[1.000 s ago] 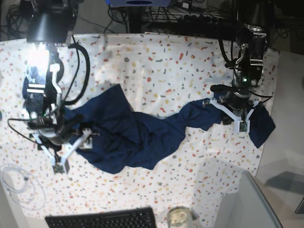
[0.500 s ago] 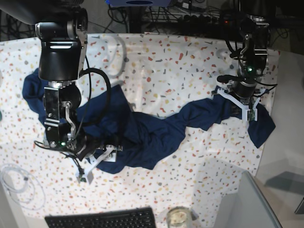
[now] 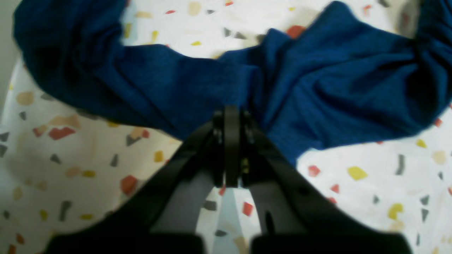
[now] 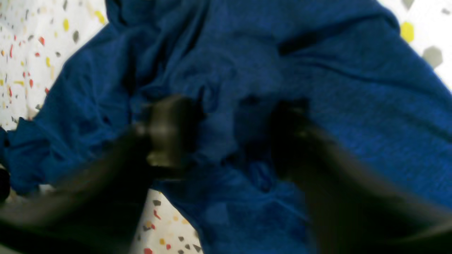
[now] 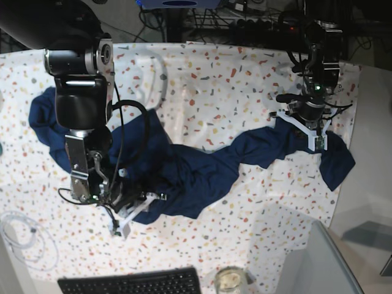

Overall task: Layout the t-shirt on the table in an organized manner, then fold the t-shirt properly
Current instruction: 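Release with the right gripper and regrasp the shirt body nearby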

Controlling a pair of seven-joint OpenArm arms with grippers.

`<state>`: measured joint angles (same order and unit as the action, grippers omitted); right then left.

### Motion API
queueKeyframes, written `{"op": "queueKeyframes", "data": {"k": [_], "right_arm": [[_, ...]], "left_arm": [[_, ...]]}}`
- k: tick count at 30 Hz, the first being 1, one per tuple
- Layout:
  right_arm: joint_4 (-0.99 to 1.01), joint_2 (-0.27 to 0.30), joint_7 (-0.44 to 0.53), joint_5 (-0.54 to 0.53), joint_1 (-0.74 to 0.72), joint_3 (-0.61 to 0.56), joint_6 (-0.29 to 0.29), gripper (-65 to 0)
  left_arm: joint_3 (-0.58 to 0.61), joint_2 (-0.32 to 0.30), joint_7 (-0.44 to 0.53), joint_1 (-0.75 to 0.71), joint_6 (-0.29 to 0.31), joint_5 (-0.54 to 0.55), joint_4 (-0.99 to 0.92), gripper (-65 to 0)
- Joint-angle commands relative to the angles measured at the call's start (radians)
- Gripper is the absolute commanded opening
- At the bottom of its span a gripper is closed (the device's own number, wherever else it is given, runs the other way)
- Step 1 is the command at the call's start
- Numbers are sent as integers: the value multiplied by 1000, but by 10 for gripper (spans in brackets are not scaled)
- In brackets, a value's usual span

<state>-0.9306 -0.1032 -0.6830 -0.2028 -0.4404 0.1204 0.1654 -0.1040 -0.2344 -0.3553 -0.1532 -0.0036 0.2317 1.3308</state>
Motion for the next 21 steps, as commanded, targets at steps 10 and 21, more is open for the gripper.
{"op": "queueKeyframes", "data": {"k": [10,21], "right_arm": [[-557,63,-171,-10,239,3,10,-650],[-967,141,-249,-10,547,163,10,-650]], "left_arm": [[-4,-15,20,57,-5,-5,-67,-650],[-4,-16,20,59,-5,-5,-72,-650]]}}
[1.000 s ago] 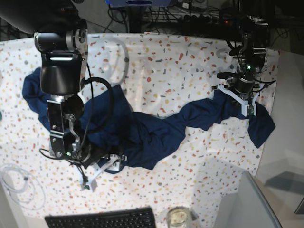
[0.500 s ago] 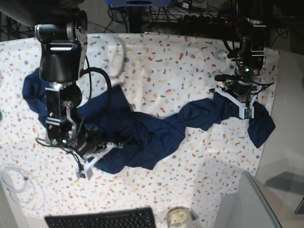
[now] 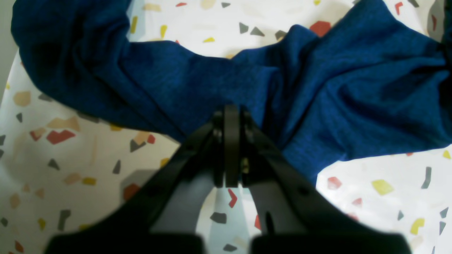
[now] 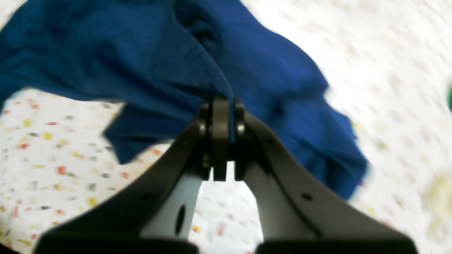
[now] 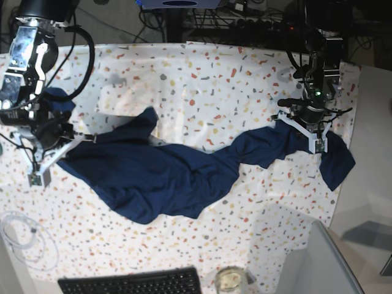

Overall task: Layout the t-shirt on the table in an organized manner, then fold the t-shirt properly
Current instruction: 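Release with the right gripper and regrasp the shirt body nearby, then drag the shirt body with the right gripper away from the left gripper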

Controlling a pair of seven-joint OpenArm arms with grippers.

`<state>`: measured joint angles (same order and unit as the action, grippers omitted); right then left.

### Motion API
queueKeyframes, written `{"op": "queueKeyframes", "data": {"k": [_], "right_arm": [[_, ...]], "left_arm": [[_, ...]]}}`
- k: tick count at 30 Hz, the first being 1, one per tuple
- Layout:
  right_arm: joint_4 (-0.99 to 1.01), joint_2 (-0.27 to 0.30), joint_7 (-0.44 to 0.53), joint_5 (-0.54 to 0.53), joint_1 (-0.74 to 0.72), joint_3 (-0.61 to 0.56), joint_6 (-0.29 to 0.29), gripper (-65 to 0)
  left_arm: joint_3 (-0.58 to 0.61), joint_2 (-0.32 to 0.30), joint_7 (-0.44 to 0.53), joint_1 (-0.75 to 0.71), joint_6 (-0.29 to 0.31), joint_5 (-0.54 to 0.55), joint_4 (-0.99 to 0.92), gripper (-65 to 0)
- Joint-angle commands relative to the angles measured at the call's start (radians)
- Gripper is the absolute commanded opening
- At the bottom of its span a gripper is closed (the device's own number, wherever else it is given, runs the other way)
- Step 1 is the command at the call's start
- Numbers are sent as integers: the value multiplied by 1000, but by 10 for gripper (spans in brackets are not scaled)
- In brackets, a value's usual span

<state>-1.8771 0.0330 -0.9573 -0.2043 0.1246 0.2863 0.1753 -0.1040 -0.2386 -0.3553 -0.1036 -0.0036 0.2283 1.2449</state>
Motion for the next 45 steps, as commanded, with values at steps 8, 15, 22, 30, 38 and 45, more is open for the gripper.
{"op": "queueKeyframes", "data": {"k": [8,15,22,30,38,45], "right_arm": [[-34,6,27,-8,74,178,2,-648],[-32,28,28,-8,140,238,2,-648],[-25,23,27,-8,215,238,3,-648],[87,28,21,-5,174,242,-7,-644],[0,29,-33,-4,174,213,-1,-467],[-54,140,42,-4,70,-42,2,-236]], "left_arm": [[-4,-9,20,11,-5,-2,22,-650],[-4,-5,22,23,-5,-2,22,-650],[-4,-5,22,23,-5,-2,23,-650],[-3,-3,22,28,-5,-2,95,-650],[8,11,20,75,-6,-4,66,-650],[-1,18,22,103,-6,-4,-89,-650]]}}
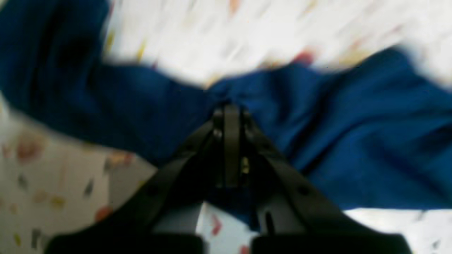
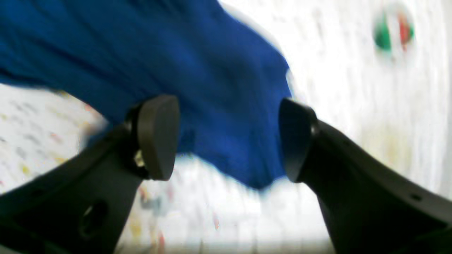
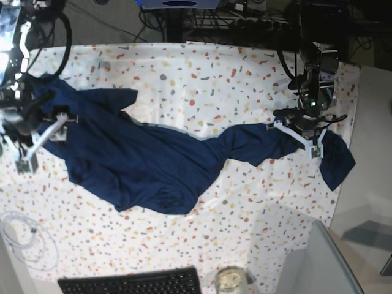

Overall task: Layout the t-shirt on the table in an organized manner, then fold the t-shirt properly
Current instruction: 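Drag the shirt body with the right gripper away from the left gripper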

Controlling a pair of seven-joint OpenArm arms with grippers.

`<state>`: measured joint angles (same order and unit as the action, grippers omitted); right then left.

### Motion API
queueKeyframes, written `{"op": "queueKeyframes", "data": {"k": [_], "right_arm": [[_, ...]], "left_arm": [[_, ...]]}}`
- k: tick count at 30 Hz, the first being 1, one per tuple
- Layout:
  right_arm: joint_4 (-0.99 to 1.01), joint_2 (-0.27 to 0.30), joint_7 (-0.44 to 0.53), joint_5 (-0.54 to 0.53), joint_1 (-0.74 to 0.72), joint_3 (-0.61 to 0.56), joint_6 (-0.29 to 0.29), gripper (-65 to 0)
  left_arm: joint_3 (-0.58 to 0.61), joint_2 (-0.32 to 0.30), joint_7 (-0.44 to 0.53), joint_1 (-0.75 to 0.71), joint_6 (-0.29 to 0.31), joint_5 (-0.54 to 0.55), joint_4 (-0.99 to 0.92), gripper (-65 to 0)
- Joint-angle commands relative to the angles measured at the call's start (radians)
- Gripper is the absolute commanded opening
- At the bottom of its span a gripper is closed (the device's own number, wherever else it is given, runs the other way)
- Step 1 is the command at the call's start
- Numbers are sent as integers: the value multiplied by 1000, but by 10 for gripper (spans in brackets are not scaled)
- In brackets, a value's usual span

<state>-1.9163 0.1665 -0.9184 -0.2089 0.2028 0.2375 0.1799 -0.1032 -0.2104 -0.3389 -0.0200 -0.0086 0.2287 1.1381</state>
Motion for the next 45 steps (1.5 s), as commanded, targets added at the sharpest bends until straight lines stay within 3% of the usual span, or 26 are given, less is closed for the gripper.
{"op": "queueKeyframes", "data": {"k": [1,7,12,17,21,28,30,34,35,41,45], "right_arm": [[31,20,37,1,-55,-42,-6,-240],[538,55,150,1,-435,-336,-12,-233],[941,46,327,1,-636,-516,-13,-231],[1150,14,434,1,-724,-626,-86,-231],[1185,-2,488,1,-737,-697,-118,-231],[1190,-15,511,1,-737,-703,-124,-246],[1201,-15,522,1,-734,-702,-124,-315],[1237,-11,522,1,-736,-700,-124,-603],[1237,-9,522,1,-734,-700,-124,-650],[1191,31,513,-1,-701,-697,-124,-648],[931,86,431,-2,-578,-657,-124,-650]], "left_arm": [[-3,-10,14,16,-1,-4,10,-650],[-3,-13,174,-57,-1,-4,15,-650],[-5,-22,182,-91,-1,-2,47,-650],[-5,-28,182,-99,-1,-2,58,-650],[-5,-28,182,-96,-1,-2,56,-650],[-5,-25,182,-96,-1,-2,53,-650],[-5,-27,182,-97,-1,-2,50,-650],[-5,-27,182,-102,-1,-2,47,-650],[-5,-27,182,-102,-1,-2,47,-650],[-5,-27,182,-102,-1,-2,46,-650],[-5,-28,182,-99,-1,-2,46,-650]]}}
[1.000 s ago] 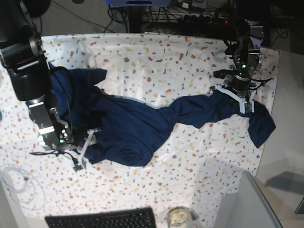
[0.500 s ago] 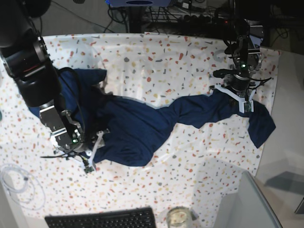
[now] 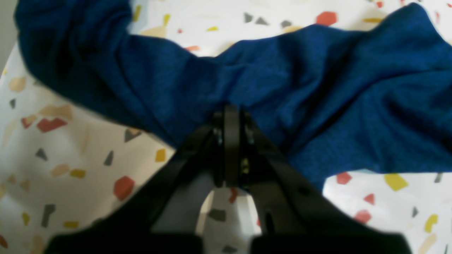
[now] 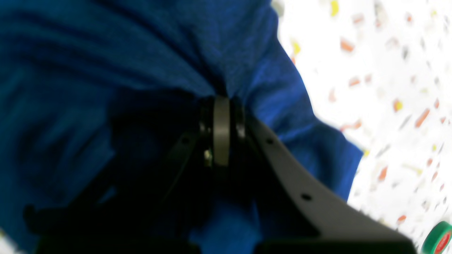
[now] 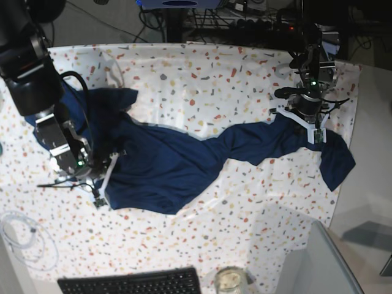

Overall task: Layout the t-shirt on the table in an organized manner, then fold the t-shirt properly
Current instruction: 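Drag the shirt body with the right gripper away from the left gripper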

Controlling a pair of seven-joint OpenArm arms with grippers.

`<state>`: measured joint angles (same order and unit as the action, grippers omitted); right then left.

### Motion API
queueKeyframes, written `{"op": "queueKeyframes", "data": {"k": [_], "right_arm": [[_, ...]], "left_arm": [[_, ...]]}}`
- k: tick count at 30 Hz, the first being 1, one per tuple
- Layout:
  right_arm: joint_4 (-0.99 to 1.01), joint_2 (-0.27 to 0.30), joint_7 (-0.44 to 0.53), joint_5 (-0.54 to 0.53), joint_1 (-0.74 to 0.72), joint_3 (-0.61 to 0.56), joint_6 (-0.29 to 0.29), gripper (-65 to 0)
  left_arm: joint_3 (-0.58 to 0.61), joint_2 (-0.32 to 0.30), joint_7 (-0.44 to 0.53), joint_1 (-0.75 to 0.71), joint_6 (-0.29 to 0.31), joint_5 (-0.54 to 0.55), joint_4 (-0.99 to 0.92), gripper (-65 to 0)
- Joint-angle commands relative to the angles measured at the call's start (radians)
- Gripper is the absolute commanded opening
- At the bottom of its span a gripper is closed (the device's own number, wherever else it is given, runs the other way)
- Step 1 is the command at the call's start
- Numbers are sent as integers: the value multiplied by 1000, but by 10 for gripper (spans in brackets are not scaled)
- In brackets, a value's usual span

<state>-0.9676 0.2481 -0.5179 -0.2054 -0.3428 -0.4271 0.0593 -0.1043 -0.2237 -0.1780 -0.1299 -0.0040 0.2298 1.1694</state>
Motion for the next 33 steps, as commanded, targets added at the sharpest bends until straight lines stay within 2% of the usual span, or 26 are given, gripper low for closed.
{"op": "queueKeyframes", "data": {"k": [1,4,6,9,13,19,24,25,26,28,29,31,33], "right_arm": [[-98,9,0,-6,7,50,-3,-650],[-324,4,-92,-4,133,178,1,-650],[-423,4,-120,-4,187,198,3,-650],[-468,4,-127,-4,232,202,0,-650],[-382,4,-124,-2,190,202,-2,-650],[-218,3,-123,-2,34,196,-2,-650],[-1,-8,-40,-2,-114,196,-3,-647],[43,-25,-46,-2,-138,195,-3,-630],[74,-34,-74,-2,-161,193,-3,-585],[83,-46,-183,-2,-181,193,0,-456],[52,-53,-232,-4,-177,195,4,-389],[-92,-86,-258,-6,-117,201,4,-261],[-242,-118,-259,-6,-45,195,4,-185]], "left_arm": [[-4,-15,21,13,-6,-4,14,-650],[-5,-15,21,14,-6,-4,14,-650],[-5,-15,21,16,-6,-4,16,-650],[-5,-15,21,16,-6,-4,27,-650],[-5,-13,15,13,-6,-4,79,-650],[-4,-12,13,6,-6,-4,142,-650],[-4,-13,13,6,-6,-4,142,-650],[-4,-13,13,5,-6,-4,143,-650],[-5,-15,13,5,-6,-4,143,-650],[-36,-18,13,-4,-6,-4,143,-650],[-61,-18,13,-12,-6,-4,143,-650],[-110,-16,13,-15,-6,-4,145,-650],[-150,-19,13,-15,-6,-4,145,-650]]}}
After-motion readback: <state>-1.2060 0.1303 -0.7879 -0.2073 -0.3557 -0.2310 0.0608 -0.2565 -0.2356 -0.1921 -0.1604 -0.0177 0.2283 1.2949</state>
